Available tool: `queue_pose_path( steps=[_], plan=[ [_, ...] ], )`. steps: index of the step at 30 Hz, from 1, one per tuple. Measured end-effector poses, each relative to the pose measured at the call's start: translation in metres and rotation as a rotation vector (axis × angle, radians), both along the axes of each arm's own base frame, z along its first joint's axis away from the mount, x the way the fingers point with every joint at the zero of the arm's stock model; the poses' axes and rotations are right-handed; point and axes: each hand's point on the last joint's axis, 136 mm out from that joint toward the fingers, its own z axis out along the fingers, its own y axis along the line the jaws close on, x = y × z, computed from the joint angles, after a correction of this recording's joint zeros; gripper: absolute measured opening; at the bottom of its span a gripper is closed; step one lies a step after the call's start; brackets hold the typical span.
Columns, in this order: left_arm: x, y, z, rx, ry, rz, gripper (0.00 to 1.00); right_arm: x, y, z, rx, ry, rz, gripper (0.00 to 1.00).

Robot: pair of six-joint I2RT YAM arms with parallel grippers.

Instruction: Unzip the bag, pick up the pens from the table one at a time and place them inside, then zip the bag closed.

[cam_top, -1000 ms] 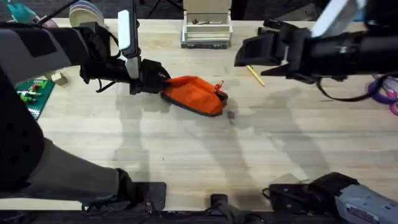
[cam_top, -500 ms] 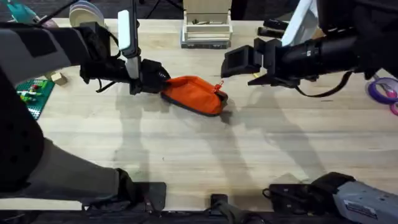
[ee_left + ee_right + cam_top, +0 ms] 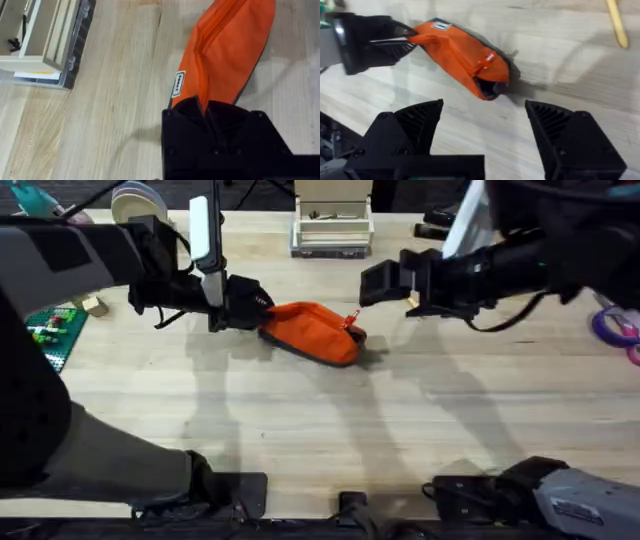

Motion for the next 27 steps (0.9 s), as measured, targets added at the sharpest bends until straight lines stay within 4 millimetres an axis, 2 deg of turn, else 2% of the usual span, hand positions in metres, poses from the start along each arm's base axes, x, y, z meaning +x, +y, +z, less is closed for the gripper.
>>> queue_pose_path(
  steps=[3,4,13,16,17,23,27],
  plan=[
    [0.0,0.0,0.0,0.0,0.0,0.0,0.042,0.004,0.001,-0.015,-0.021,0.041,-0.002,0.998],
    [0.0,0.0,0.0,0.0,0.0,0.0,0.042,0.011,0.004,-0.029,-0.034,0.066,-0.003,0.998],
    [0.0,0.0,0.0,0.0,0.0,0.0,0.042,0.029,0.021,-0.047,0.001,0.069,0.043,0.998],
    [0.0,0.0,0.0,0.0,0.0,0.0,0.042,0.03,0.024,-0.059,-0.001,0.102,0.053,0.998],
    [0.0,0.0,0.0,0.0,0.0,0.0,0.042,0.034,0.031,-0.073,0.013,0.132,0.073,0.998],
    [0.0,0.0,0.0,0.0,0.0,0.0,0.042,0.037,0.039,-0.088,0.039,0.162,0.095,0.997],
    [0.0,0.0,0.0,0.0,0.0,0.0,0.042,0.038,0.042,-0.089,0.05,0.162,0.104,0.814]
  ],
)
